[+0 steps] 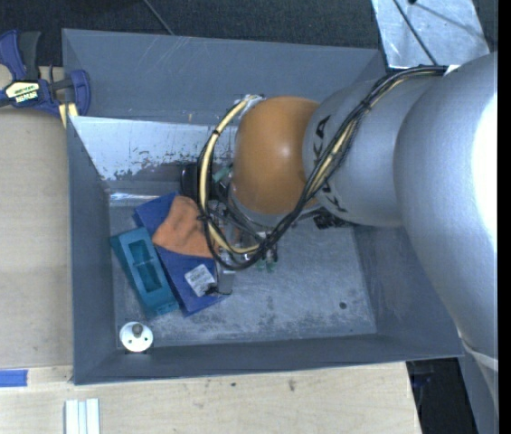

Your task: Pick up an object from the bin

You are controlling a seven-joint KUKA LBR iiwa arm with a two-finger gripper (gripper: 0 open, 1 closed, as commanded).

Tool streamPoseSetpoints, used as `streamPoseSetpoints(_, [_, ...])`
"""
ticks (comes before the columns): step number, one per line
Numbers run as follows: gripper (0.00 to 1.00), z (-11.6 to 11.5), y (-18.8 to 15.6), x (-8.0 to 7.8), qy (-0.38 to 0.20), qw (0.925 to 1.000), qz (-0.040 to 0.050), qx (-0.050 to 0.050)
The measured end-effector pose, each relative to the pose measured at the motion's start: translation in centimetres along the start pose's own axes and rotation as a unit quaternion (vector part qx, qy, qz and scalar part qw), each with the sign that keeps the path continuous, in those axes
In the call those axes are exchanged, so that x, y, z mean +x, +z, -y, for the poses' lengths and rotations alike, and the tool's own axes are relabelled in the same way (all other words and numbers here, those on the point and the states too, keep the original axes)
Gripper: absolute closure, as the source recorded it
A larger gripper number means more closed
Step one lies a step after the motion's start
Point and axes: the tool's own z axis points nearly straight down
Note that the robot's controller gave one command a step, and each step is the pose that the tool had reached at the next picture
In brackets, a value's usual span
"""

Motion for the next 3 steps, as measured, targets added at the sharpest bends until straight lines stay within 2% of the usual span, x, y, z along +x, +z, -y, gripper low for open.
streamPoseSetpoints(1, [1.0, -0.2, 3.4, -1.6, -0.163, 0.9866, 0.0077, -0.003])
streamPoseSetpoints(2, [1.0, -0.2, 3.4, -1.6, -0.163, 0.9866, 0.0077, -0.003])
streamPoseSetpoints(3, [1.0, 0.9, -15.8, -0.7, -0.131, 0.9914, 0.0001, -0.001])
